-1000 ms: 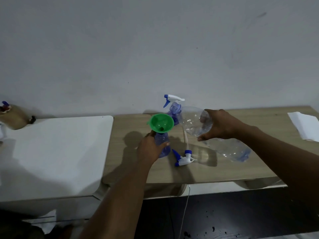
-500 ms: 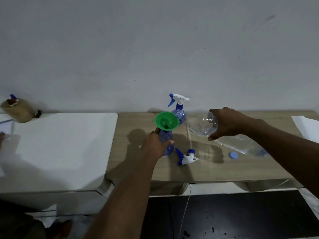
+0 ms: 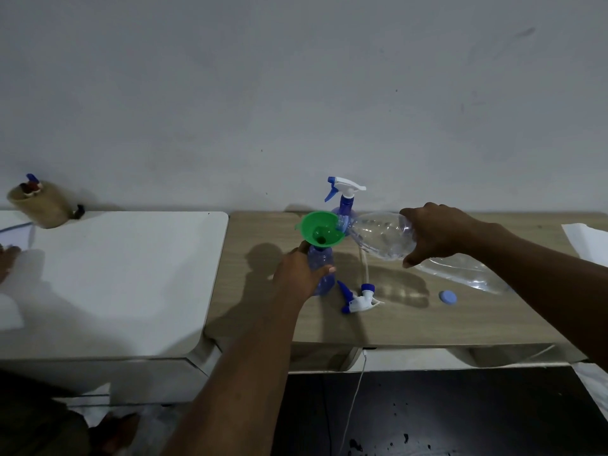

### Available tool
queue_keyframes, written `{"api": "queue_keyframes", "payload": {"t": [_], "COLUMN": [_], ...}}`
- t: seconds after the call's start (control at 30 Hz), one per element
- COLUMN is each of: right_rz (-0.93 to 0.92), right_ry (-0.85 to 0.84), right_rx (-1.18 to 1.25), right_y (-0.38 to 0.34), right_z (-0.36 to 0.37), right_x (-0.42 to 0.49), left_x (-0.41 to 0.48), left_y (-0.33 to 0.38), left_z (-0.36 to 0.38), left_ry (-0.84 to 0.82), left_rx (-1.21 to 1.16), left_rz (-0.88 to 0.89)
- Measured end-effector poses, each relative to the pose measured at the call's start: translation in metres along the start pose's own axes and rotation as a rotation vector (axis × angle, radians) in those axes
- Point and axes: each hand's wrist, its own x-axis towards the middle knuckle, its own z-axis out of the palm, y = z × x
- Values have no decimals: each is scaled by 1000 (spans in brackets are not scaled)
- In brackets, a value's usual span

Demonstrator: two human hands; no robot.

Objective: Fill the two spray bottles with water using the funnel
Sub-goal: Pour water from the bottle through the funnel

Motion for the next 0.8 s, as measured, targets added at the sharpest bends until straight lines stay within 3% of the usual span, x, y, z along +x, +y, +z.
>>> {"api": "queue_keyframes", "payload": {"t": [0.8], "right_rz": [17], "right_ry": [-32], "right_rx": [-148], "right_y": [-10], "right_z": [-18], "right_x": [0], "left_x": [-3], "left_y": [2], "left_z": [-2], "left_ry": [53], "left_rx": [-9], "left_rz": [34]}}
